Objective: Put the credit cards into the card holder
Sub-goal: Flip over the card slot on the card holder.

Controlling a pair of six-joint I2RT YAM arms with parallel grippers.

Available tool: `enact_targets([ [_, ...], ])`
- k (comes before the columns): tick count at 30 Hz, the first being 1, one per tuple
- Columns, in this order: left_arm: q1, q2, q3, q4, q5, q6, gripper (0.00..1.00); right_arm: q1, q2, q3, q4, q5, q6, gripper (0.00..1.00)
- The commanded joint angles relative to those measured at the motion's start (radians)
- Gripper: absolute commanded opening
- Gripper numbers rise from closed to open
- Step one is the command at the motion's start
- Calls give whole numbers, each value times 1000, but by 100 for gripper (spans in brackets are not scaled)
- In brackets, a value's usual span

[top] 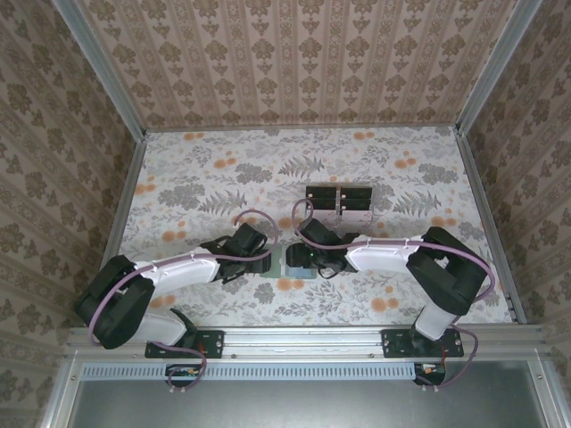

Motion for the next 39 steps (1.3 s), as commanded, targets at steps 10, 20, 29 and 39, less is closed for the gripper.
enact_targets([
  [10, -8, 3, -13, 14, 14, -17, 68, -17, 32, -21, 156, -159, 101, 56],
  [20, -8, -43, -24, 20, 16, -21, 69, -30, 46, -35, 243, -203, 154, 57],
  [29, -7, -135, -56, 1, 6, -21, 69, -34, 72, -28, 276, -215, 178, 57],
  [39, -12, -276, -164, 79, 41, -26, 69, -35, 96, -14, 304, -223, 214, 57],
])
